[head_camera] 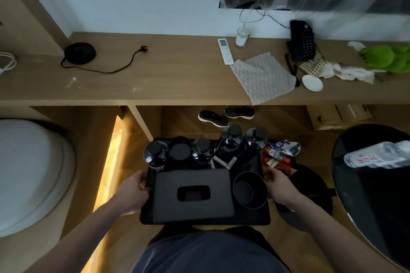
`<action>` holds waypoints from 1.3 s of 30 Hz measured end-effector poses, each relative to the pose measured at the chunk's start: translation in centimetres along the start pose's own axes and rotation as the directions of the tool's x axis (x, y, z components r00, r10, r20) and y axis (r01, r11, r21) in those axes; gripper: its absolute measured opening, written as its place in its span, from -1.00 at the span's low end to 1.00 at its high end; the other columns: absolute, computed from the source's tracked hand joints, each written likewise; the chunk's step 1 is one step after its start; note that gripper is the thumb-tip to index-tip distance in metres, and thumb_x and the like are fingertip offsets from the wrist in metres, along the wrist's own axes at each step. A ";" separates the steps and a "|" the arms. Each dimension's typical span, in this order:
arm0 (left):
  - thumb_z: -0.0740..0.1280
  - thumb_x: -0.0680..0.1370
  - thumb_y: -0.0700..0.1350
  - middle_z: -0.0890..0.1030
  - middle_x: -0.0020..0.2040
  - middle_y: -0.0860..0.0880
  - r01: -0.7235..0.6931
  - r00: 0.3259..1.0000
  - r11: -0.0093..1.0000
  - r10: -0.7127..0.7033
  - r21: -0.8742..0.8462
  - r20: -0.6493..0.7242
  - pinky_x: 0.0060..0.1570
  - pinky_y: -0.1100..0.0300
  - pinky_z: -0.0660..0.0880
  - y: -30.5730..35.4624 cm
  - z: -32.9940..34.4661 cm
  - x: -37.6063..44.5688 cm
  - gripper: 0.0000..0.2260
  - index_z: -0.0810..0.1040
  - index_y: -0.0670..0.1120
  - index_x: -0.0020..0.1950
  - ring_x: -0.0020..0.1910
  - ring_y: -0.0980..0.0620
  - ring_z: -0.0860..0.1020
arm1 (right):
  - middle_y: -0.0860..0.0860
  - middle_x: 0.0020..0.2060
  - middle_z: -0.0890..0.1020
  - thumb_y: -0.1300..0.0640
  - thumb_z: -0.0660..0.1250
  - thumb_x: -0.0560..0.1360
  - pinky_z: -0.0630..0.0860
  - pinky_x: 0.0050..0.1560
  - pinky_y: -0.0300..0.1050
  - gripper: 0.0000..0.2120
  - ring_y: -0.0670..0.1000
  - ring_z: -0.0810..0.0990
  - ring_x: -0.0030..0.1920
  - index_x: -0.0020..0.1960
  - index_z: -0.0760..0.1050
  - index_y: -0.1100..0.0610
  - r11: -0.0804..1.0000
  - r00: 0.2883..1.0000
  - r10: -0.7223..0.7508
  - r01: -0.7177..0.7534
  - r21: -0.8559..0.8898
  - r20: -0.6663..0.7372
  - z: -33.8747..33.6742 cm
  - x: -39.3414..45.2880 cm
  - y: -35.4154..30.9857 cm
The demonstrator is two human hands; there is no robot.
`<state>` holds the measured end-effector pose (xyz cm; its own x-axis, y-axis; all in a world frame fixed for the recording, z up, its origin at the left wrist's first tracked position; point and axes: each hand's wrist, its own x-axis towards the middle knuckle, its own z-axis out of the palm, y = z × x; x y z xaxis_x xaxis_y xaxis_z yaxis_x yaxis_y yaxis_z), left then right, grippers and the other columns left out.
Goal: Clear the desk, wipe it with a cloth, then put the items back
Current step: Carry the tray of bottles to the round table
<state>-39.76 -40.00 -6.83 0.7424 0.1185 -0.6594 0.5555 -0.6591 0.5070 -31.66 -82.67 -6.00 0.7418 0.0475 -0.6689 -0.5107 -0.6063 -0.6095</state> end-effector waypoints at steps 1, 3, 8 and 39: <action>0.37 0.56 -0.19 0.58 0.14 0.09 -0.003 1.000 1.000 0.003 -0.002 0.002 0.02 0.14 0.52 0.5 1.1 -0.6 -0.65 0.45 0.08 0.30 0.10 0.09 0.53 | 0.07 -0.03 0.71 0.11 0.53 0.50 0.65 -0.23 -0.02 -0.69 0.10 0.72 -0.16 0.19 0.54 0.09 1.000 1.000 -0.011 0.011 0.006 0.008 -0.8 -0.4 1.1; 0.37 0.56 -0.18 0.58 0.14 0.11 -0.006 1.000 1.000 0.006 -0.003 -0.006 -0.01 0.17 0.50 1.6 3.4 -1.9 -0.65 0.46 0.08 0.31 0.10 0.09 0.54 | 0.08 -0.02 0.71 0.09 0.54 0.49 0.65 -0.22 0.01 -0.66 0.12 0.72 -0.15 0.20 0.53 0.09 1.000 1.000 -0.014 0.014 0.012 0.012 -2.5 -1.0 3.3; 0.37 0.53 -0.08 0.61 0.13 0.10 -0.017 0.998 1.000 0.017 0.000 -0.064 0.05 0.12 0.51 4.7 10.6 -5.7 -0.68 0.49 0.08 0.28 0.09 0.06 0.56 | 0.03 -0.03 0.70 0.11 0.57 0.46 0.67 -0.09 0.08 -0.73 0.09 0.71 -0.10 0.07 0.54 0.00 0.998 0.998 -0.064 0.064 0.023 0.004 -7.4 -3.3 9.1; 0.28 0.51 -0.13 0.60 0.08 0.04 -0.155 0.984 0.973 0.137 0.172 0.111 0.05 0.05 0.57 22.6 33.2 -10.6 -0.74 0.48 0.01 0.19 0.05 0.01 0.57 | 0.04 0.02 0.61 0.17 0.41 0.59 0.68 -0.02 0.25 -0.73 0.19 0.69 -0.03 0.23 0.41 0.13 0.987 0.979 0.155 -0.147 0.069 -0.129 -24.8 -15.1 33.5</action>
<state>-47.56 -80.82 -6.84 0.7653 -0.0566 -0.6412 0.3605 -0.7876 0.4998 -49.22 -123.40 -5.78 0.7032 -0.1499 -0.6950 -0.6433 -0.5505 -0.5321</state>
